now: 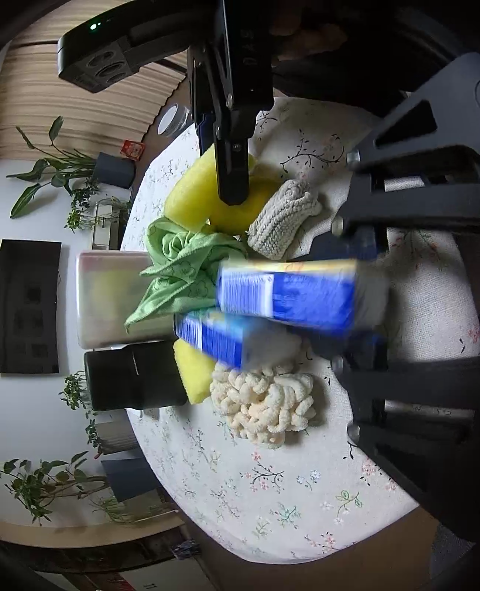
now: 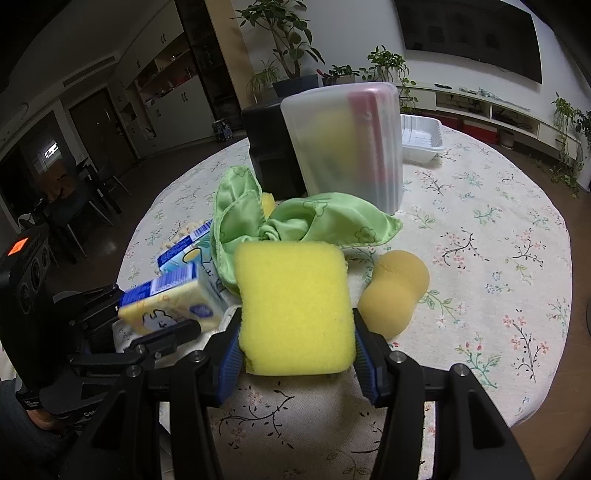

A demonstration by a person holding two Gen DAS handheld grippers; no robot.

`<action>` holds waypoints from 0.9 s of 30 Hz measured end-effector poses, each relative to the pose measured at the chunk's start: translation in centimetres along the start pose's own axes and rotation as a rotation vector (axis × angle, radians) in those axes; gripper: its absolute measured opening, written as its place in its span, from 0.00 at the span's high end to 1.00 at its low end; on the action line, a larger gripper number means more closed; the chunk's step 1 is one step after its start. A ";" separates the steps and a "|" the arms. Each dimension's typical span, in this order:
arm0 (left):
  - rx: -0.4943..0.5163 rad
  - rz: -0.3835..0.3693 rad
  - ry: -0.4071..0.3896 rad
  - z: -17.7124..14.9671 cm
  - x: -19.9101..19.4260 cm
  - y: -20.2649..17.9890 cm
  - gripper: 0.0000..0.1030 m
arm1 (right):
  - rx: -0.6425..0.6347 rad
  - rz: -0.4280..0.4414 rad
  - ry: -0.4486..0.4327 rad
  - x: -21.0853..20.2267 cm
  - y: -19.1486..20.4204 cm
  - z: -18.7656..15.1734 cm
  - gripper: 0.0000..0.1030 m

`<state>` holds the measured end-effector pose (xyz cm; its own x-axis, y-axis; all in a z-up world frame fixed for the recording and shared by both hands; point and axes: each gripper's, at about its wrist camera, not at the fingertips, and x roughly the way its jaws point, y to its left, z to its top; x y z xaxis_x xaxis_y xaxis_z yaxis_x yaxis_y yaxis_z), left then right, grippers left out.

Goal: Organize soft objects
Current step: 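Grasp the blue tissue pack with left tool while right tool grasps yellow sponge, then carry both items to the white tray and release them inside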

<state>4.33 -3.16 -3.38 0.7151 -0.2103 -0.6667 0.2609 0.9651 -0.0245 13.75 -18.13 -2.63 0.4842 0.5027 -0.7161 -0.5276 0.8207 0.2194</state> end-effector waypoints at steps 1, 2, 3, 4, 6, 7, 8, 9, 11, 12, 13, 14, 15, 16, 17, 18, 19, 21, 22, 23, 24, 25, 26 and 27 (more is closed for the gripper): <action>0.005 0.002 -0.005 0.0 -0.1 -0.2 0.78 | -0.002 0.000 -0.001 0.0 0.0 0.0 0.47; 0.014 0.005 -0.010 0.0 -0.2 -0.3 0.79 | -0.005 -0.001 -0.002 0.0 0.0 0.0 0.48; 0.019 0.008 -0.011 0.0 -0.3 -0.5 0.79 | -0.009 -0.003 -0.004 0.0 0.1 0.0 0.48; 0.025 0.010 -0.012 -0.1 -0.3 -0.6 0.79 | -0.012 -0.004 -0.005 0.0 0.1 0.0 0.48; 0.028 0.015 -0.014 -0.1 -0.5 -0.8 0.80 | -0.016 -0.006 -0.010 -0.1 0.2 0.0 0.50; 0.024 0.015 -0.013 -0.1 -0.5 -0.8 0.80 | -0.019 -0.009 -0.015 -0.2 0.3 0.0 0.50; 0.018 0.013 -0.010 -0.1 -0.5 -0.7 0.80 | -0.022 -0.009 -0.018 -0.3 0.3 0.0 0.51; 0.014 0.014 -0.010 -0.1 -0.5 -0.6 0.80 | -0.023 -0.009 -0.022 -0.4 0.3 0.0 0.51; 0.006 0.016 -0.014 -0.1 -0.6 -0.5 0.80 | -0.029 -0.006 -0.035 -0.7 0.5 0.0 0.52; -0.001 0.015 -0.019 -0.1 -0.7 -0.4 0.80 | -0.035 -0.008 -0.042 -0.8 0.6 0.0 0.52; -0.006 0.014 -0.024 0.0 -0.9 -0.3 0.80 | -0.038 -0.011 -0.044 -0.8 0.7 0.1 0.53; -0.012 0.013 -0.029 0.0 -1.0 -0.2 0.80 | -0.040 -0.014 -0.046 -0.9 0.8 0.1 0.53; -0.019 0.008 -0.033 0.0 -1.2 -0.1 0.80 | -0.038 -0.019 -0.049 -1.0 0.8 0.2 0.53; -0.026 0.003 -0.038 0.1 -1.3 0.0 0.80 | -0.035 -0.019 -0.051 -1.1 0.8 0.2 0.53; -0.031 0.000 -0.041 0.1 -1.5 0.1 0.80 | -0.027 -0.015 -0.052 -1.3 0.8 0.3 0.53; -0.039 -0.004 -0.046 0.1 -1.7 0.3 0.80 | -0.015 -0.010 -0.055 -1.5 0.7 0.4 0.54; -0.049 -0.008 -0.052 0.2 -1.9 0.5 0.80 | -0.010 -0.011 -0.058 -1.7 0.7 0.4 0.54; -0.067 -0.016 -0.062 0.3 -2.3 0.9 0.80 | -0.004 -0.024 -0.063 -2.2 0.8 0.3 0.54; -0.073 -0.017 -0.066 0.4 -2.5 1.1 0.80 | -0.003 -0.029 -0.062 -2.4 0.8 0.3 0.54; -0.080 -0.017 -0.073 0.5 -2.8 1.3 0.80 | -0.003 -0.032 -0.061 -2.6 0.9 0.2 0.54; -0.086 -0.018 -0.078 0.7 -3.0 1.4 0.80 | -0.003 -0.035 -0.060 -2.8 1.0 0.1 0.54; -0.092 -0.021 -0.084 0.9 -3.3 1.6 0.80 | -0.003 -0.040 -0.059 -3.0 1.0 0.0 0.54; -0.096 -0.019 -0.090 1.1 -3.6 1.8 0.80 | -0.001 -0.045 -0.059 -3.3 1.0 0.0 0.54; -0.097 -0.014 -0.095 1.4 -3.9 2.1 0.80 | 0.002 -0.050 -0.060 -3.6 0.9 0.1 0.54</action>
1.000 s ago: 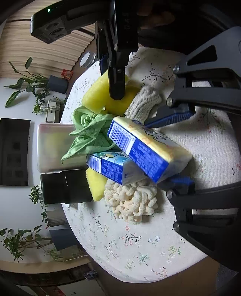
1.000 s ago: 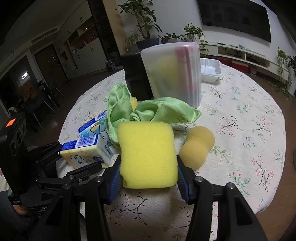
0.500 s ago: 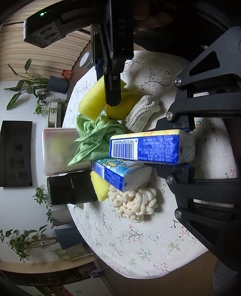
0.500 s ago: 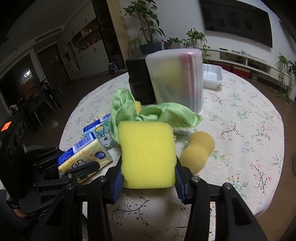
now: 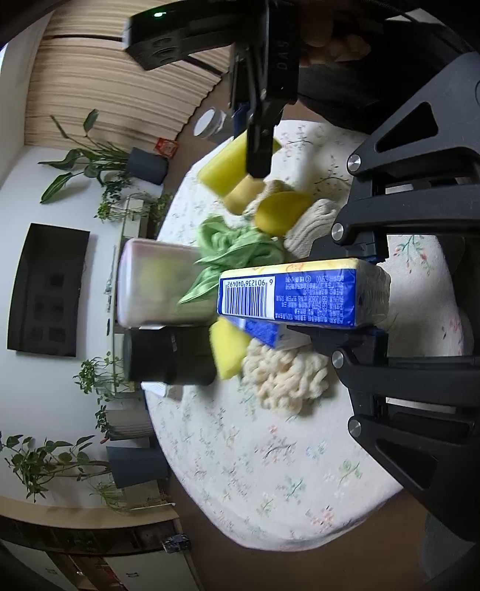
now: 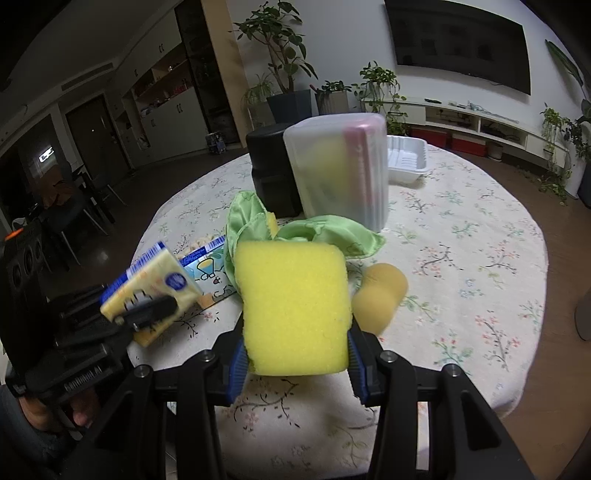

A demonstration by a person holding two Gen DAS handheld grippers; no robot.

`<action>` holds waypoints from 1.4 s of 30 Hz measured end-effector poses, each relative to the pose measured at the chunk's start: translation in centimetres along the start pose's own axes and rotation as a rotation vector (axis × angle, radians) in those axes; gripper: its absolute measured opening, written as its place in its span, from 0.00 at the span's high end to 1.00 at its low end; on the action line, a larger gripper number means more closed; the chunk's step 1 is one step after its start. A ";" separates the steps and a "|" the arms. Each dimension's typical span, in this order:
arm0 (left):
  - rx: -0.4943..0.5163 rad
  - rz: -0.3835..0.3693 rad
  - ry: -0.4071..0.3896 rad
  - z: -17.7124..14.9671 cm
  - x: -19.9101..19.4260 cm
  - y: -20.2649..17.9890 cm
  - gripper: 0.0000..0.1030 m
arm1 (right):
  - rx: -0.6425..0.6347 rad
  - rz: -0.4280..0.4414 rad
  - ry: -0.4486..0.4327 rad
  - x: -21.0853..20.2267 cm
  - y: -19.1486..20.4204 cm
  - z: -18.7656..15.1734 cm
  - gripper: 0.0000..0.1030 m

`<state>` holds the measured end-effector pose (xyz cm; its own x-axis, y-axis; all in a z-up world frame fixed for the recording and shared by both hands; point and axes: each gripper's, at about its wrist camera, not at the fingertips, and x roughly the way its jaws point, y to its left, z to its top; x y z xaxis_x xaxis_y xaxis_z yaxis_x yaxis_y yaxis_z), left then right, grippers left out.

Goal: Organize soft objects
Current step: 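Carry both items to the white tray and release them inside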

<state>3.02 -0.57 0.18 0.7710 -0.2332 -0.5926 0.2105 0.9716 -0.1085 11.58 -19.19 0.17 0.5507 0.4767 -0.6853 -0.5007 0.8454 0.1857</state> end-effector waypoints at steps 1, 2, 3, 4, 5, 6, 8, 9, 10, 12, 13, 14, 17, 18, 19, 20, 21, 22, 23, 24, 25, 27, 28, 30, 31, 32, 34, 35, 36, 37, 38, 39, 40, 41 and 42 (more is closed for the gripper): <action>-0.002 0.007 -0.007 0.5 -0.3 0.4 0.80 | 0.002 -0.009 0.000 -0.3 -0.2 0.1 0.54; -0.007 0.012 -0.013 1.1 -0.5 0.9 0.80 | 0.004 -0.021 -0.002 -0.7 -0.4 0.3 0.54; -0.019 0.018 -0.021 1.8 -0.8 1.7 0.80 | 0.006 -0.038 -0.006 -1.1 -0.8 0.6 0.54; -0.035 0.026 -0.031 2.7 -1.0 2.7 0.80 | 0.008 -0.055 -0.010 -1.4 -1.4 0.8 0.54; -0.050 0.036 -0.033 3.7 -1.2 3.9 0.80 | 0.013 -0.073 -0.014 -1.8 -1.9 1.2 0.54; -0.061 0.045 -0.035 4.3 -1.2 4.7 0.80 | 0.020 -0.092 -0.018 -2.1 -2.6 1.5 0.54; -0.081 0.074 -0.048 6.0 -1.2 7.0 0.80 | 0.036 -0.131 -0.026 -2.8 -4.1 2.4 0.54; -0.079 0.094 -0.051 6.9 -1.1 8.1 0.80 | 0.041 -0.157 -0.031 -3.1 -5.0 2.9 0.54; -0.077 0.113 -0.059 7.9 -0.9 9.2 0.80 | 0.045 -0.188 -0.039 -3.5 -5.8 3.5 0.54; -0.074 0.130 -0.060 9.6 -0.1 11.1 0.80 | 0.054 -0.229 -0.054 -4.1 -7.5 4.9 0.53; -0.077 0.132 -0.057 10.6 0.5 12.0 0.80 | 0.054 -0.245 -0.058 -4.2 -8.1 5.5 0.53; -0.076 0.132 -0.057 11.5 1.2 12.7 0.80 | 0.051 -0.264 -0.063 -4.2 -8.8 6.3 0.53; -0.051 0.123 -0.048 14.5 3.6 14.3 0.80 | 0.031 -0.304 -0.078 -3.9 -10.3 8.8 0.53; -0.036 0.118 -0.043 15.5 4.6 14.6 0.80 | 0.024 -0.313 -0.078 -3.5 -10.7 9.7 0.53; -0.016 0.113 -0.032 16.5 5.6 14.7 0.80 | 0.013 -0.320 -0.078 -3.0 -11.0 10.6 0.53; 0.004 0.114 -0.026 17.5 6.7 14.9 0.80 | 0.005 -0.324 -0.076 -2.3 -11.3 11.5 0.53; 0.021 0.115 -0.023 18.5 7.7 15.0 0.80 | 0.000 -0.326 -0.070 -1.4 -11.9 12.7 0.53; 0.034 0.104 -0.008 19.6 9.1 15.3 0.80 | -0.002 -0.325 -0.064 -0.7 -12.3 13.7 0.53; 0.041 0.092 0.001 20.5 10.0 15.5 0.80 | -0.005 -0.321 -0.057 0.2 -12.7 14.7 0.53; 0.050 0.079 0.010 21.5 11.3 15.6 0.80 | -0.012 -0.319 -0.051 1.1 -13.0 15.8 0.53; 0.069 0.077 0.025 22.4 12.6 15.7 0.80 | -0.023 -0.320 -0.043 2.2 -13.4 16.9 0.53; 0.106 0.073 0.068 23.8 15.1 15.6 0.80 | -0.043 -0.326 -0.019 4.5 -13.9 18.9 0.53; 0.121 0.066 0.088 24.4 16.5 15.6 0.80 | -0.049 -0.324 -0.007 5.4 -14.2 19.7 0.53; 0.151 0.037 0.141 25.2 19.3 15.4 0.79 | -0.066 -0.309 0.019 7.3 -14.7 21.3 0.53; 0.164 0.029 0.158 25.4 20.3 15.3 0.79 | -0.079 -0.297 0.036 8.4 -15.0 22.1 0.53; 0.182 0.027 0.171 25.6 21.5 15.3 0.79 | -0.094 -0.292 0.049 9.4 -15.2 22.7 0.53; 0.209 0.029 0.201 25.7 23.4 14.8 0.79 | -0.134 -0.292 0.079 11.7 -15.5 23.7 0.53; 0.220 0.028 0.219 25.8 24.4 14.7 0.79 | -0.146 -0.290 0.096 12.7 -15.9 24.2 0.53; 0.235 0.035 0.235 25.8 25.6 14.6 0.79 | -0.155 -0.285 0.114 13.7 -16.1 24.6 0.53; 0.244 0.035 0.246 25.7 26.3 14.5 0.79 | -0.163 -0.273 0.130 14.8 -16.3 24.9 0.53; 0.255 0.028 0.260 25.6 27.0 14.3 0.79 | -0.170 -0.262 0.143 15.7 -16.5 25.3 0.53; 0.273 0.024 0.276 25.5 27.9 14.0 0.79 | -0.180 -0.252 0.153 16.4 -16.5 25.5 0.53; 0.287 0.021 0.288 25.3 28.4 13.7 0.79 | -0.192 -0.239 0.164 17.2 -16.5 25.6 0.53; 0.300 0.019 0.294 25.2 28.9 13.4 0.79 | -0.202 -0.229 0.174 17.9 -16.5 25.7 0.53; 0.311 0.014 0.299 25.1 29.3 13.3 0.79 | -0.213 -0.222 0.182 18.5 -16.4 25.9 0.53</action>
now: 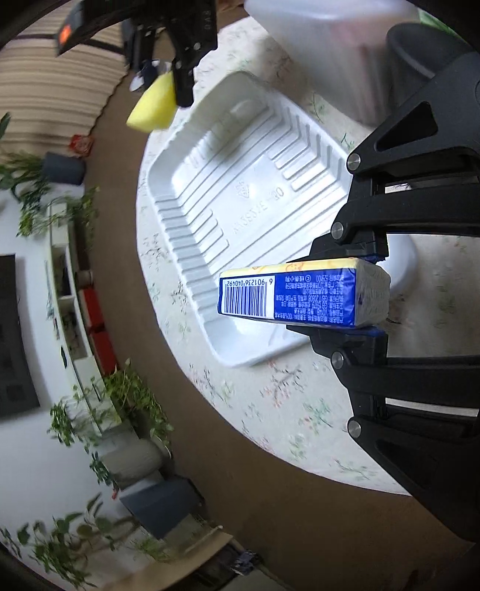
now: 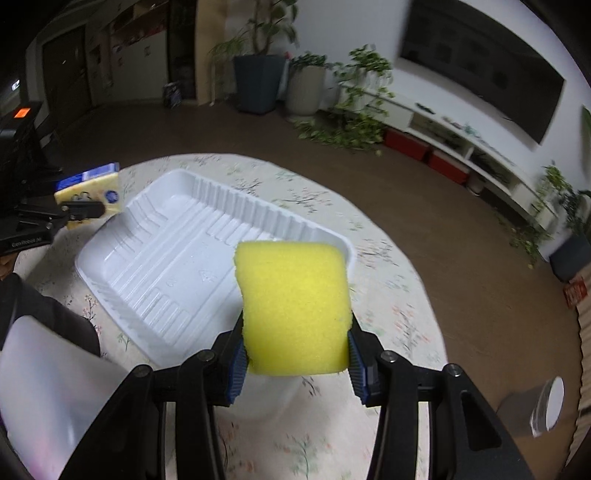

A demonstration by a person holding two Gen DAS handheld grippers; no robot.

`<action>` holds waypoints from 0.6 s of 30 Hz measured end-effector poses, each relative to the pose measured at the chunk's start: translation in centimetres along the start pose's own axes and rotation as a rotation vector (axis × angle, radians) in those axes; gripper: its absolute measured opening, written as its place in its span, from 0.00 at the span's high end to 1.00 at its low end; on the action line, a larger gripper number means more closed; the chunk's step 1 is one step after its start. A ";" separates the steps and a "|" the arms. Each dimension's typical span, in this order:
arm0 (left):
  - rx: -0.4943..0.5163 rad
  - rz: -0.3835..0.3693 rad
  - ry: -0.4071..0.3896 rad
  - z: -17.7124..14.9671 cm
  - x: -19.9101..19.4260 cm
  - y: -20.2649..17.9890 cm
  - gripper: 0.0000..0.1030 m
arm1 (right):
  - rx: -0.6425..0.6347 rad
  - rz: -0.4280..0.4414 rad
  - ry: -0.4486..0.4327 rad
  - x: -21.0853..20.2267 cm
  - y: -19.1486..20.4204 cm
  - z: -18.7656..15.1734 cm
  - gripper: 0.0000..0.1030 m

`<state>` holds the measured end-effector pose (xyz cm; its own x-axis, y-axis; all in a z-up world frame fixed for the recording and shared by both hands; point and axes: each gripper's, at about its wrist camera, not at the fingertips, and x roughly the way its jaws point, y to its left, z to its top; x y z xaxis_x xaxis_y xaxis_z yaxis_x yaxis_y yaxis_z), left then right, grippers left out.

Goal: Organize soft objects
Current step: 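Carry both items to the white tray and release them inside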

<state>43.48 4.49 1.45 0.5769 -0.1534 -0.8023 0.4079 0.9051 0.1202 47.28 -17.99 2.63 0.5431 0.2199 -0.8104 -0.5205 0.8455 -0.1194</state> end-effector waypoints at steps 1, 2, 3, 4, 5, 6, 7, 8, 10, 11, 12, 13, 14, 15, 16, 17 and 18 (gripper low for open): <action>0.004 -0.011 0.006 0.1 0.4 -0.1 0.79 | -0.012 0.004 0.005 0.5 0.3 0.3 0.53; 0.005 -0.017 0.012 0.2 0.8 -0.2 0.79 | -0.019 0.010 0.010 1.0 0.4 0.6 0.53; 0.007 -0.020 0.018 0.1 1.1 -0.2 0.79 | -0.026 0.018 0.016 1.4 0.5 0.9 0.53; 0.011 -0.029 0.029 0.1 1.6 -0.2 0.79 | -0.031 0.025 0.024 2.0 0.7 1.2 0.53; 0.017 -0.033 0.038 0.2 2.0 -0.3 0.79 | -0.036 0.033 0.035 2.4 0.8 1.3 0.53; 0.028 -0.031 0.047 0.2 2.4 -0.5 0.79 | -0.043 0.038 0.045 3.0 1.0 1.5 0.53; 0.035 -0.033 0.053 0.3 2.6 -0.6 0.79 | -0.051 0.040 0.057 3.6 1.2 1.6 0.53; 0.040 -0.038 0.058 0.4 2.9 -0.7 0.79 | -0.057 0.041 0.064 4.0 1.3 1.7 0.53; 0.044 -0.040 0.066 0.4 3.3 -0.8 0.79 | -0.067 0.049 0.076 4.8 1.6 1.7 0.53; 0.048 -0.044 0.068 0.5 3.5 -0.9 0.79 | -0.068 0.051 0.080 5.0 1.7 1.7 0.53; 0.053 -0.050 0.072 0.5 3.8 -1.1 0.79 | -0.067 0.053 0.085 5.3 1.7 1.6 0.53; 0.059 -0.049 0.076 0.5 3.9 -1.2 0.78 | -0.065 0.054 0.089 5.6 1.6 1.6 0.53; 0.064 -0.046 0.073 0.4 4.0 -1.5 0.78 | -0.064 0.054 0.094 5.9 1.5 1.6 0.53; 0.065 -0.046 0.076 0.4 4.1 -1.5 0.78 | -0.065 0.053 0.102 6.3 1.5 1.4 0.53; 0.063 -0.047 0.077 0.5 4.2 -1.5 0.77 | -0.067 0.052 0.107 6.5 1.5 1.4 0.53; 0.063 -0.045 0.083 0.6 4.3 -1.4 0.77 | -0.069 0.050 0.111 6.7 1.6 1.3 0.53; 0.065 -0.038 0.091 0.6 4.5 -1.5 0.77 | -0.070 0.051 0.114 7.0 1.7 1.3 0.52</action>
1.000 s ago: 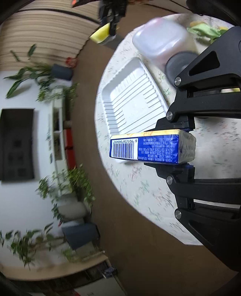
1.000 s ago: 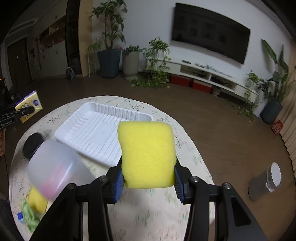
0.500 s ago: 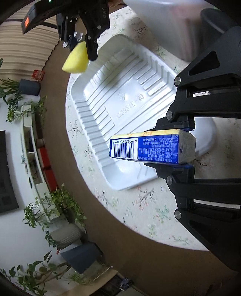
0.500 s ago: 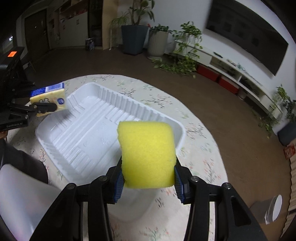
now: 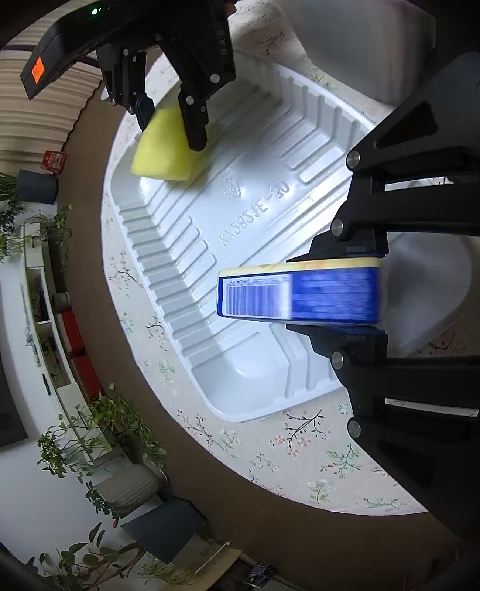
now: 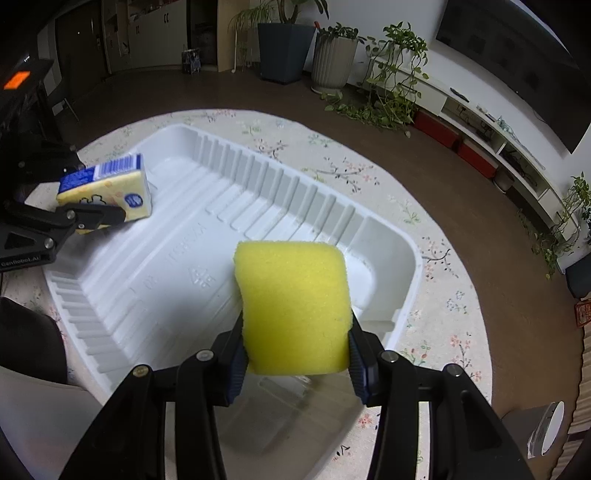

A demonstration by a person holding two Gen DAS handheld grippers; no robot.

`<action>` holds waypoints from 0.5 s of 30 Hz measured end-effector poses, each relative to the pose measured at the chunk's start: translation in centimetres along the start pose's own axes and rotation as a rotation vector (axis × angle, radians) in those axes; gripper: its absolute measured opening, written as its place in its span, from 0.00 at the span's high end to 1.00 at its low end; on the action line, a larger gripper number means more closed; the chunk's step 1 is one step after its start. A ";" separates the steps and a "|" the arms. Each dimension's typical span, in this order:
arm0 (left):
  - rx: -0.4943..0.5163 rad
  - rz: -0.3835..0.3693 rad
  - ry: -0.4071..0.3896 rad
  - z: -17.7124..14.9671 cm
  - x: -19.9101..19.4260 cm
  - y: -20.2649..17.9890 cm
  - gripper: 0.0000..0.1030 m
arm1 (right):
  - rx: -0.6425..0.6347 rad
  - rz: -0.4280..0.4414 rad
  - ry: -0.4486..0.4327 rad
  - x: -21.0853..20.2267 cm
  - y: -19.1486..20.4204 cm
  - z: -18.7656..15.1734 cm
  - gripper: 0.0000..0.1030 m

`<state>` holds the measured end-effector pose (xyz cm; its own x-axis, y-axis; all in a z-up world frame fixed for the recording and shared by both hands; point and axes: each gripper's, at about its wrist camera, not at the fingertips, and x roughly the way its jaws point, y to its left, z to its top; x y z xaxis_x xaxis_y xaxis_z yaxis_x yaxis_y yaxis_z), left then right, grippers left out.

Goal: Organize soft objects
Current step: 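Carry both items to the white tray and release them inside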

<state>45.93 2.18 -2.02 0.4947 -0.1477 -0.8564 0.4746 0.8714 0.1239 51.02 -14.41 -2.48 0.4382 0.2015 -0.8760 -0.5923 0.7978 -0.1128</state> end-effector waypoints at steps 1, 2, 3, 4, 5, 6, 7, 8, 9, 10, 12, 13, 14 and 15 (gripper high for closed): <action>0.006 0.010 0.009 0.0 0.2 -0.1 0.76 | -0.001 0.001 0.003 0.2 0.1 -0.1 0.52; 0.016 0.019 0.013 0.0 0.4 -0.3 0.76 | -0.004 0.000 0.004 0.3 0.2 -0.1 0.52; 0.030 0.029 0.015 -0.1 0.5 -0.6 0.76 | -0.004 0.003 -0.004 0.3 0.3 -0.2 0.52; 0.036 0.035 0.015 -0.1 0.6 -0.7 0.74 | -0.003 0.006 -0.007 0.3 0.3 -0.2 0.52; 0.037 0.039 0.006 -0.1 0.5 -0.7 0.73 | -0.001 0.006 -0.010 0.3 0.3 -0.2 0.51; 0.031 0.037 0.002 -0.1 0.5 -0.7 0.69 | -0.001 0.003 -0.013 0.2 0.3 -0.2 0.51; 0.021 0.041 -0.001 -0.1 0.5 -0.6 0.64 | 0.000 0.002 -0.014 0.3 0.3 -0.1 0.51; 0.013 0.048 -0.006 -0.2 0.4 -0.5 0.61 | 0.000 0.001 -0.016 0.3 0.2 -0.2 0.50; 0.008 0.051 -0.009 -0.2 0.4 -0.4 0.58 | 0.000 -0.001 -0.018 0.3 0.2 -0.2 0.50; 0.004 0.052 -0.011 -0.2 0.3 -0.4 0.57 | 0.000 -0.003 -0.021 0.3 0.2 -0.2 0.50; 0.004 0.056 -0.015 -0.1 0.1 -0.4 0.52 | 0.001 -0.006 -0.026 0.3 0.2 -0.2 0.48; 0.002 0.059 -0.022 -0.1 -0.1 -0.4 0.48 | 0.002 -0.010 -0.030 0.3 0.3 -0.1 0.47; -0.003 0.062 -0.033 -0.1 -0.3 -0.3 0.47 | 0.002 -0.014 -0.031 0.3 0.3 -0.1 0.44; -0.008 0.064 -0.042 0.0 -0.5 -0.2 0.46 | 0.006 -0.011 -0.034 0.3 0.3 -0.1 0.37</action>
<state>45.58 2.06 -1.63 0.5539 -0.1110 -0.8251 0.4353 0.8834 0.1734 50.90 -14.18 -2.78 0.4676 0.2115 -0.8583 -0.5832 0.8035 -0.1198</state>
